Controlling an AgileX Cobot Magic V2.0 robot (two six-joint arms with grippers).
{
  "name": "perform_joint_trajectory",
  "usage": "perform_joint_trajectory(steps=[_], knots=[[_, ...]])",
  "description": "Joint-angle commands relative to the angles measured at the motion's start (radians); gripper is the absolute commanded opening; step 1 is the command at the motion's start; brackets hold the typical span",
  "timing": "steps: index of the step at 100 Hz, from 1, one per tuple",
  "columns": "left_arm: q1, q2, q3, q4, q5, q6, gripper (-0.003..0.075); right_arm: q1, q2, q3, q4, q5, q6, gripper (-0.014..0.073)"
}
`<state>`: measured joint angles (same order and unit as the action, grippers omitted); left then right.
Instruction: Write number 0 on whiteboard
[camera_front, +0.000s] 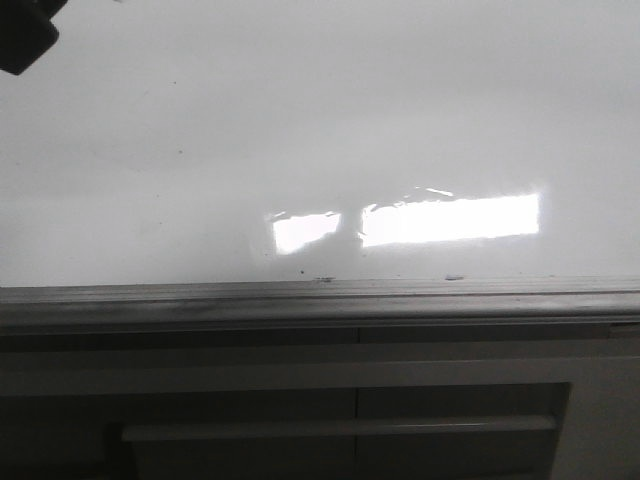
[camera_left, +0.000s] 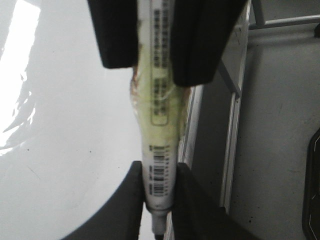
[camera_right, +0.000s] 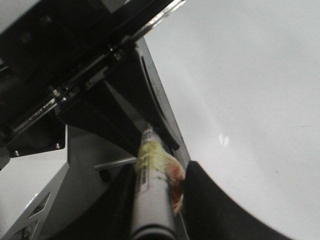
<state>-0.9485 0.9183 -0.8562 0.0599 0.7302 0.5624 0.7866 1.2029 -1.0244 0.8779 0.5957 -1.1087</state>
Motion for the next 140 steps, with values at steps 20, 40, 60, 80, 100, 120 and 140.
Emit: perform_joint_trajectory(steps=[20, 40, 60, 80, 100, 120, 140], knots=[[-0.007, -0.011, -0.029, -0.021, -0.066, -0.002, -0.0019, -0.001, -0.013, -0.035, 0.033, -0.022, -0.008, -0.0076], [-0.007, -0.025, -0.029, -0.054, -0.066, -0.084, 0.0118, -0.016, -0.013, -0.035, 0.024, -0.018, -0.008, -0.0074], [-0.007, -0.132, -0.029, -0.213, -0.092, -0.152, 0.0418, -0.081, -0.038, 0.016, 0.024, -0.022, 0.022, -0.0047], [-0.006, -0.295, -0.025, -0.255, -0.153, -0.258, 0.0359, -0.16, -0.152, 0.168, 0.024, -0.076, 0.028, -0.0047], [-0.006, -0.471, 0.049, 0.096, -0.146, -0.673, 0.0141, -0.192, -0.365, 0.319, 0.024, -0.217, 0.061, -0.0047], [-0.006, -0.599, 0.194, 0.31, -0.174, -0.927, -0.002, -0.192, -0.464, 0.382, 0.024, -0.346, 0.079, -0.0047], [-0.006, -0.608, 0.285, 0.311, -0.264, -0.954, -0.002, -0.192, -0.402, 0.384, 0.024, -0.5, 0.079, -0.0047]])
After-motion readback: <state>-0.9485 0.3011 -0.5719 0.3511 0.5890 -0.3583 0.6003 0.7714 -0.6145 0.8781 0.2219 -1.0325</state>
